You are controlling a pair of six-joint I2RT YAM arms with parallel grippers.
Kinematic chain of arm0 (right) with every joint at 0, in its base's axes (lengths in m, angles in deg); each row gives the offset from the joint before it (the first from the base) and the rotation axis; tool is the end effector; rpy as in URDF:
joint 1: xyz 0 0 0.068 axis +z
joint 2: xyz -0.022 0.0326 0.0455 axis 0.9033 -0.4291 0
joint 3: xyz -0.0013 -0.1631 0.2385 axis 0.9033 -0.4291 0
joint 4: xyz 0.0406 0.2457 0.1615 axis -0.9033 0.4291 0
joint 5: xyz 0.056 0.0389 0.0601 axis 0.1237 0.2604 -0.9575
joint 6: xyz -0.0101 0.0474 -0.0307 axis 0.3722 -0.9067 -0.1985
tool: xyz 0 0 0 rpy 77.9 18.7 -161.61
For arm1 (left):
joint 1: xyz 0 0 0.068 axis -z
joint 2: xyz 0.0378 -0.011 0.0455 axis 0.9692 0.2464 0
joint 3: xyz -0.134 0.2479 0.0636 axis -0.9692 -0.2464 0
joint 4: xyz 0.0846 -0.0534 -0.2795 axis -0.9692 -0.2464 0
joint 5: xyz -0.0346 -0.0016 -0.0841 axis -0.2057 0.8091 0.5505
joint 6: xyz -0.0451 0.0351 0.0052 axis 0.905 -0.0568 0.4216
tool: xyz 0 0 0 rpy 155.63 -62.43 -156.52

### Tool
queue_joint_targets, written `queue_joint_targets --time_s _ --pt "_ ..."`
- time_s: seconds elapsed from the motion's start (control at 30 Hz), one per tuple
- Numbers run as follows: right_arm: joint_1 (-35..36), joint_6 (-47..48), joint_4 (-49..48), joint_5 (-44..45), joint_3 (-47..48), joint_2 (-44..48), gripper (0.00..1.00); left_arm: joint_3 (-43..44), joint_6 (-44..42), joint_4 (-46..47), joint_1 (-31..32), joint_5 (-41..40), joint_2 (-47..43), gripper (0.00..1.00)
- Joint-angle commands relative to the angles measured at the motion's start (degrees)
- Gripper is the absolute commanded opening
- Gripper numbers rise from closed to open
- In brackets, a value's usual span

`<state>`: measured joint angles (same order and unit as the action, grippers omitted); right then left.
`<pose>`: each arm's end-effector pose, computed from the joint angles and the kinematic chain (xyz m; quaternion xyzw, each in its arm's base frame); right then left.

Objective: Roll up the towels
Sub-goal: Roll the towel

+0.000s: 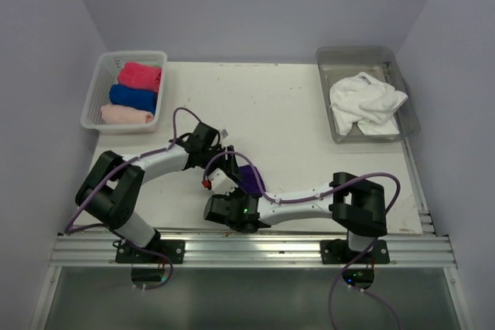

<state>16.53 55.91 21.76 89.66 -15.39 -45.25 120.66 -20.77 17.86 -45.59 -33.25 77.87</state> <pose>0.0872 0.3772 0.1626 -0.3421 0.8457 -0.0511 0.4064 0.2663 -0.1755 0.1400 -0.0608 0.9457 -0.3154 0.0491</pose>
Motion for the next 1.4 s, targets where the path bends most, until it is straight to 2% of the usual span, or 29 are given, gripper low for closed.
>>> queue_joint_targets --time_s 0.0,0.03,0.13,0.2,0.43,0.73,0.83,0.9,0.93,0.97,1.03,1.07,1.1,1.17,1.27,1.37 --pt "-2.62 -2.75 0.23 0.26 -2.74 4.71 0.05 2.27 -0.68 -1.58 0.35 -0.49 -3.44 0.64" --pt "-3.51 -2.31 -1.61 -1.59 -4.42 6.22 0.04 2.63 -0.85 -2.28 0.17 -0.57 -3.88 0.66" --pt "-8.69 -2.57 -13.61 -13.44 -12.85 15.52 0.0 3.24 -1.56 -2.81 -0.88 -0.22 -5.46 0.73" --pt "-12.72 -3.01 -18.22 -22.12 -18.64 21.4 0.0 3.24 -1.91 -2.81 -1.59 0.04 -6.43 0.77" --pt "-21.17 -8.18 -31.66 -40.68 -27.28 26.97 0.0 -0.18 -0.6 2.98 -1.67 4.43 -5.11 0.85" --pt "-26.98 -19.51 -47.05 -53.45 -35.72 26.45 0.0 -2.82 0.37 6.94 -1.15 5.49 -2.74 0.84" --pt "-29.09 -22.95 -51.89 -56.97 -37.39 26.1 0.0 -3.0 0.73 7.73 -0.8 5.58 -1.68 0.78" --pt "-30.23 -24.19 -53.39 -58.99 -37.92 25.83 0.0 -3.0 1.08 8.0 -0.62 5.49 -1.16 0.68" --pt "-30.58 -24.98 -53.74 -59.17 -38.01 25.92 0.0 -3.08 1.17 8.18 -0.62 5.4 -0.98 0.65" --pt "-30.58 -24.81 -52.53 -59.26 -37.75 26.01 0.04 -2.91 1.43 8.18 -0.71 5.4 -0.72 0.58" --pt "-30.5 -21.84 -48.06 -56.99 -35.47 27.49 0.16 -2.82 1.6 7.74 -0.62 5.05 -0.72 0.52" --pt "-30.32 -20.69 -42.29 -55.5 -34.5 28.37 0.31 -2.65 1.78 7.65 -0.71 4.96 -0.98 0.48" --pt "-29.54 -19.63 -39.27 -53.66 -32.58 29.34 0.39 -2.56 1.87 7.3 -0.62 4.61 -0.98 0.46" --pt "-27.08 -15.59 -28.12 -43.48 -29.59 32.5 0.57 -2.3 2.05 6.33 -0.62 4.26 -1.59 0.44" --pt "-18.05 -10.23 -15.63 -28.01 -22.21 32.95 0.67 -1.59 2.04 4.93 -0.62 3.65 -1.95 0.44" --pt "-11.81 -5.57 -7.71 -15.96 -14.56 27.62 0.69 -0.71 1.87 3.26 -0.62 2.77 -2.03 0.43"
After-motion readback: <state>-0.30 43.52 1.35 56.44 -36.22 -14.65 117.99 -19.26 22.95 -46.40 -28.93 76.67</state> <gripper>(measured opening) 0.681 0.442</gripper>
